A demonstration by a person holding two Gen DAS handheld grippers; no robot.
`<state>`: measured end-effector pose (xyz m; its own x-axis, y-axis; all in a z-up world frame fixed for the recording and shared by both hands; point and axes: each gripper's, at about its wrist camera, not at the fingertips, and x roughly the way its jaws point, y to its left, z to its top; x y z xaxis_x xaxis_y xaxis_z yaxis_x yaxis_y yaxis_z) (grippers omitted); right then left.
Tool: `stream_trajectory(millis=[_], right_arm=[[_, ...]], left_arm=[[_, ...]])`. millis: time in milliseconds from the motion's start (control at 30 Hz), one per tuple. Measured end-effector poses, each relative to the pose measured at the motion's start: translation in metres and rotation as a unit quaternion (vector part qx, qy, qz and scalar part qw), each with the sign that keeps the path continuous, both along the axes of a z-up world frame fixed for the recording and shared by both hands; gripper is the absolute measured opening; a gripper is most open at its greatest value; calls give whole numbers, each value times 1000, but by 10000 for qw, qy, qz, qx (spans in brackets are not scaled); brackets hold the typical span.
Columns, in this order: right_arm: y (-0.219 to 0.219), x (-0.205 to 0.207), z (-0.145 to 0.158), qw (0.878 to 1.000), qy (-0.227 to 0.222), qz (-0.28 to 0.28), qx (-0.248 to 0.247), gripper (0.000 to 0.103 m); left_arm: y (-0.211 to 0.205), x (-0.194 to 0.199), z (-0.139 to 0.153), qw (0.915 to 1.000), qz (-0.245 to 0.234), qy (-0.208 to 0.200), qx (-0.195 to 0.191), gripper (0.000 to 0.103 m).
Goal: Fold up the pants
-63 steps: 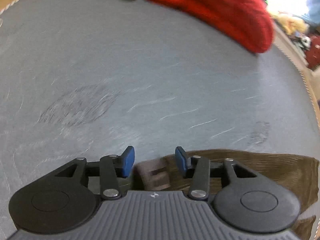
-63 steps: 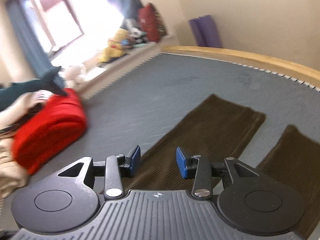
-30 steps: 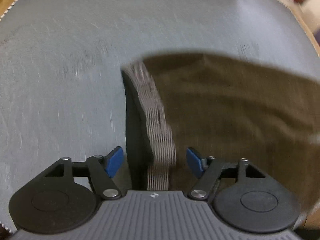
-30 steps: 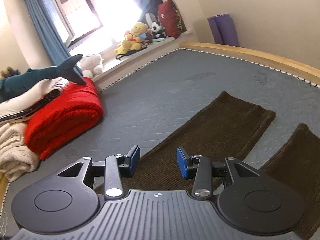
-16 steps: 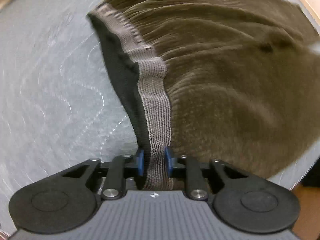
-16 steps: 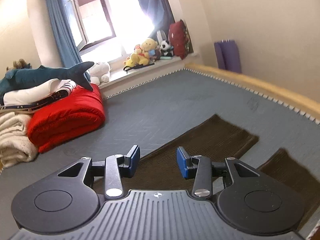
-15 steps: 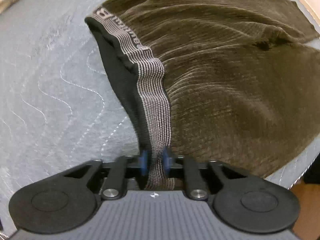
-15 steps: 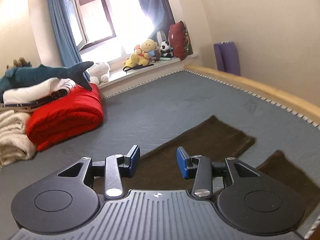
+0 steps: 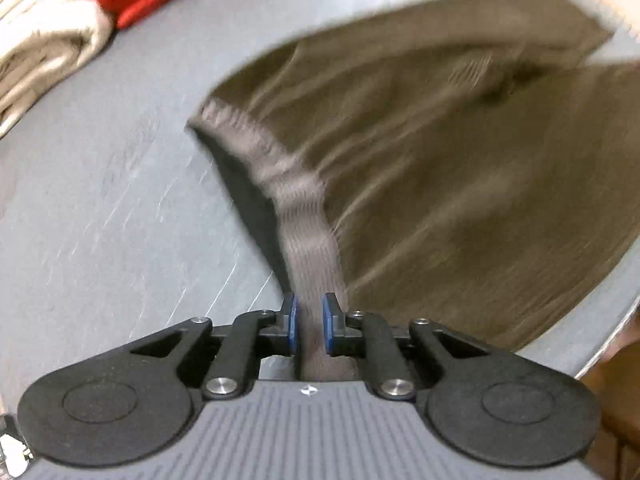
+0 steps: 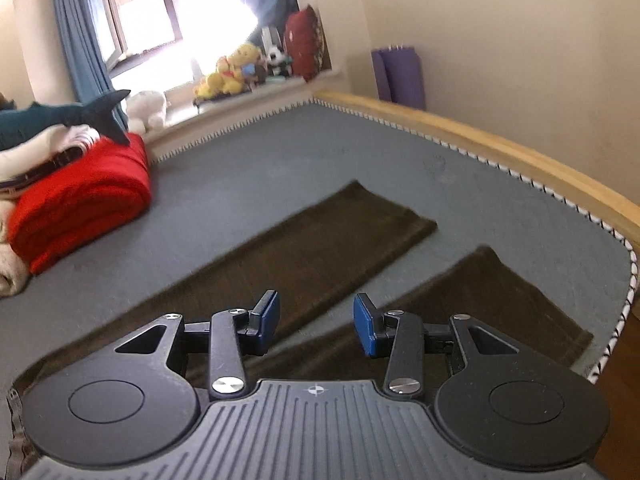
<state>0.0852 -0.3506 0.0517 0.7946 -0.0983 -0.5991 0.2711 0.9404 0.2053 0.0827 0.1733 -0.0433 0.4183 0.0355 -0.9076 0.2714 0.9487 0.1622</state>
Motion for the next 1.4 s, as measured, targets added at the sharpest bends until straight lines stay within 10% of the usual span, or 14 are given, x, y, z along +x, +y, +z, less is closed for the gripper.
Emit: stream_trajectory(millis=[167,333,533,633,833,933,1167,1400], right_arm=[[3,4,-7,9998,171,38,-99,43],[9,10,-11,9996,296,25,-1,43],[17,14,-10,9993,297,192,-114,44],[17,14,-10,9991,319,200,-187,44],[9,13,-9,9996,279,24,-18,44],[7,13,-10,9996,274,-26,-9,44],[5,10,-6,9996,78,-250,125,44],[9,11,-5,9993,-112,-287,195,44]], left_arm=[[-19,-5,-13,9963,-689,375,-353,14],[-33,-18,-48,9840,-1370,863,750,14],[-33,-16,-22,9887,-1289,728,-235,14],[-37,-22,-53,9806,-1345,1399,288,15],[-30,-17,-26,9875,-1119,1040,-383,20],[-24,-16,-46,9856,-939,1408,71,25],[-21,-1,-16,9928,-671,777,-619,35],[-29,-5,-14,9979,-559,-3,-329,65]])
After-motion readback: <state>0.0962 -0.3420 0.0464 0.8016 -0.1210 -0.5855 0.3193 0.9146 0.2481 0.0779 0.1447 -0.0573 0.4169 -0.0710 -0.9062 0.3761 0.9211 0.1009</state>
